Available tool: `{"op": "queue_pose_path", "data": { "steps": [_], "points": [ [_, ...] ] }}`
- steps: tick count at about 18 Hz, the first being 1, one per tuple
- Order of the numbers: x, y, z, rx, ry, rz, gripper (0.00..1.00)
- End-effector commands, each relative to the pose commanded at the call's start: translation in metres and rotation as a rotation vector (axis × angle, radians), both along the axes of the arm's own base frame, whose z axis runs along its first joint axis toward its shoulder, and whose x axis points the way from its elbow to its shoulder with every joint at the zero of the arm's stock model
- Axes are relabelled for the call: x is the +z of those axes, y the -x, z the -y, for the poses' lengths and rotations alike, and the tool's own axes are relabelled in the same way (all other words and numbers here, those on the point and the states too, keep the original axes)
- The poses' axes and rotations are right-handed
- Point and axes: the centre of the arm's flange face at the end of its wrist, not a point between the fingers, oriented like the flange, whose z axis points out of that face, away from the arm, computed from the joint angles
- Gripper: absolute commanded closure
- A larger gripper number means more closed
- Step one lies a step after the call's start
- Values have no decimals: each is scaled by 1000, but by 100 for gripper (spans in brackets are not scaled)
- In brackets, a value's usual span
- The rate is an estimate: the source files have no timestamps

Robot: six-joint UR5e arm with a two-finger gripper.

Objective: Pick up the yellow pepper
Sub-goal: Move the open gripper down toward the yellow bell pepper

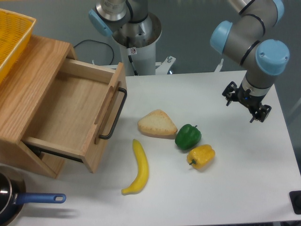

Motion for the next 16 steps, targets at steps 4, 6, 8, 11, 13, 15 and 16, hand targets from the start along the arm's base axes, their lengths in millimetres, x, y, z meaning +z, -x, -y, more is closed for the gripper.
{"op": "queue_pose_path", "data": {
  "steps": [4, 6, 8, 11, 13, 15, 16],
  "points": [
    [-2, -2, -3, 3, -25, 14, 0],
    [-15, -9, -5, 10, -42, 47, 0],
    [-24, -12, -2, 12, -41, 49, 0],
    [-35, -21, 5, 50, -42, 75, 0],
    [-40, -23, 9, 155, -35, 85, 0],
    [-43, -24, 8, 289, -27, 88, 0],
    [-46, -25, 5, 326, -21, 92, 0]
  ]
}}
